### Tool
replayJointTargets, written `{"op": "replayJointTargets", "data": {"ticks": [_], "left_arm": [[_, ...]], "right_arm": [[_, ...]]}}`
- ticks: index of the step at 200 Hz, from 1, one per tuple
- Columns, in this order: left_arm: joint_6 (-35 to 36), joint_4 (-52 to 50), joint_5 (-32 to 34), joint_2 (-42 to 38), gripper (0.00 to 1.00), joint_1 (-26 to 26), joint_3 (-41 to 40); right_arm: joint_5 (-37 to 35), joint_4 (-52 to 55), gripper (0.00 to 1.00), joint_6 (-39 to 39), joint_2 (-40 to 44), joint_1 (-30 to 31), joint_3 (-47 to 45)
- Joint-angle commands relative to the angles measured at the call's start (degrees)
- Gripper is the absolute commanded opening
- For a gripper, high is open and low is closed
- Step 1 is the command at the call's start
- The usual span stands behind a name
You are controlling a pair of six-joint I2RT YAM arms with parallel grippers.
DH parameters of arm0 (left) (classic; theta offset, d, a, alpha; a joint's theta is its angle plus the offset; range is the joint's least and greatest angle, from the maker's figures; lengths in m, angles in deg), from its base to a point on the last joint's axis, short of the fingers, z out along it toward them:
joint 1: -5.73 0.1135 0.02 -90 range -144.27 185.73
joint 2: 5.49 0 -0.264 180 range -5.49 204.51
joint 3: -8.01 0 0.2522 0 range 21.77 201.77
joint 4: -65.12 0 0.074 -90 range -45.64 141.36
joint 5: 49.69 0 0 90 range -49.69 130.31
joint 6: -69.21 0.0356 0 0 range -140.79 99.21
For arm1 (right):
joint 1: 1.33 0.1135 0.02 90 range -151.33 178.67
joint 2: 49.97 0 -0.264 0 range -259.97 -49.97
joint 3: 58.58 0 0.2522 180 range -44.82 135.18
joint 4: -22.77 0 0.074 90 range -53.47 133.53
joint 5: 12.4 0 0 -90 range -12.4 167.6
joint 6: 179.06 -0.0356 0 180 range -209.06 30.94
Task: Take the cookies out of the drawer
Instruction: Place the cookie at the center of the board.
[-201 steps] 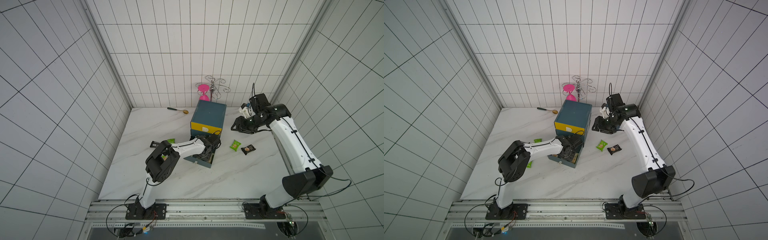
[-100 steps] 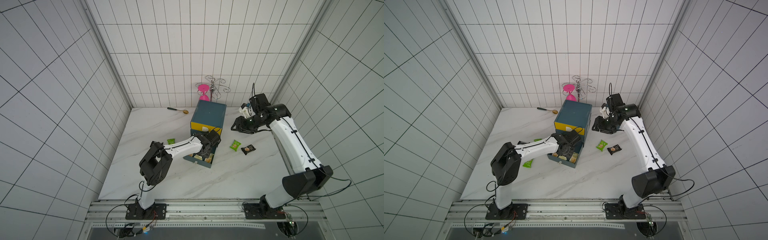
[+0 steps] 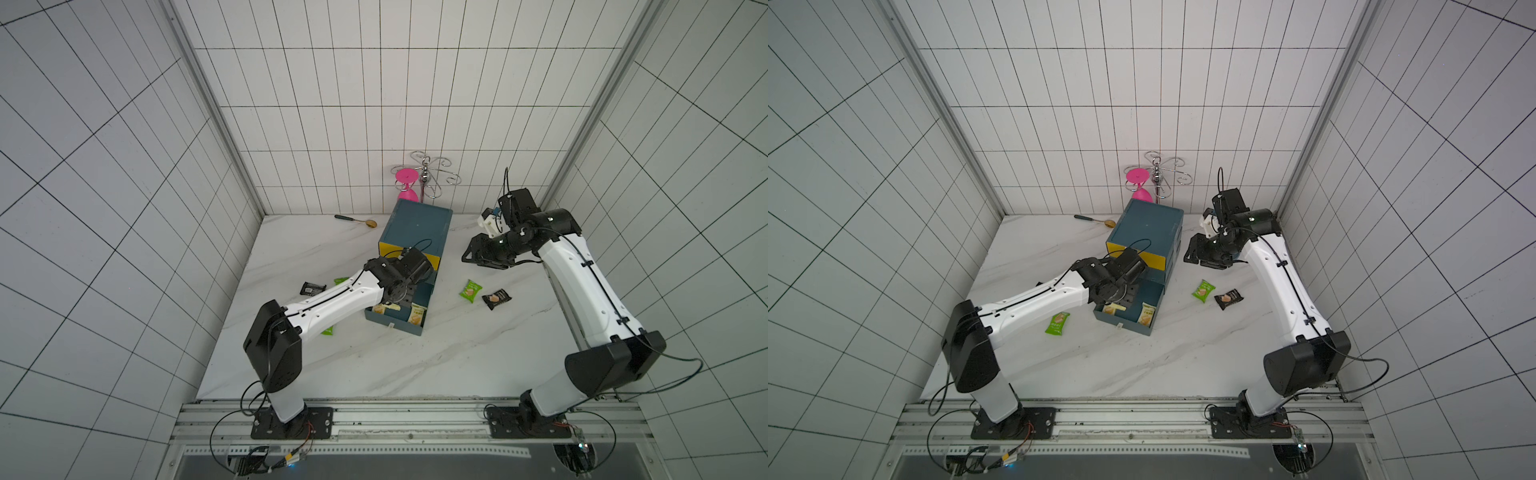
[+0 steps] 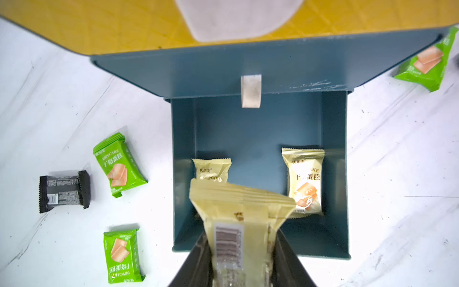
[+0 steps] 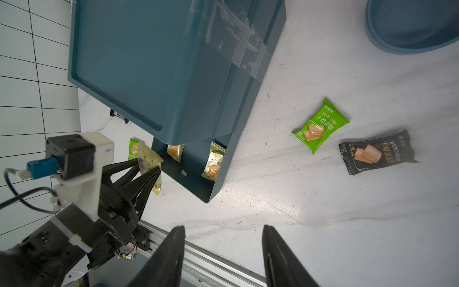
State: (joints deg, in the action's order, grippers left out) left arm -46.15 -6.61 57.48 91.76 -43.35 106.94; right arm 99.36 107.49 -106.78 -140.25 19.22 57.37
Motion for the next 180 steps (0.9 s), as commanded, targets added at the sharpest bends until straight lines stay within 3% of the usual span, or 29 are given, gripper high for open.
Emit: {"op": "replayJointTargets", "data": {"ticks": [1, 50, 86, 139, 180], "left_arm": [[-2.73, -2.87, 0.51, -5.16, 0.39, 1.87, -1.96], [-7.18, -8.1, -0.52, -21.64, 0.39, 9.35, -13.94], [-7.39, -3.9, -2.51, -29.56, 0.38, 14.33, -24.4], [-11.11, -1.76, -8.04, -24.64, 0.39, 14.63, -29.71], [-14.13, 3.09, -7.04, -18.97, 0.39, 15.42, -34.03]], "right_arm": [[0.81, -0.29, 0.53, -0.82, 1.84, -0.75, -1.28], [2.76, 0.05, 0.54, -1.69, 4.09, -0.11, -1.92], [2.64, 0.91, 0.54, -2.15, 5.37, 2.12, -3.57], [0.45, 1.67, 0.54, -3.19, 7.62, 5.1, -5.9], [0.25, 1.55, 0.54, -3.64, 8.58, 6.18, -7.31]]}}
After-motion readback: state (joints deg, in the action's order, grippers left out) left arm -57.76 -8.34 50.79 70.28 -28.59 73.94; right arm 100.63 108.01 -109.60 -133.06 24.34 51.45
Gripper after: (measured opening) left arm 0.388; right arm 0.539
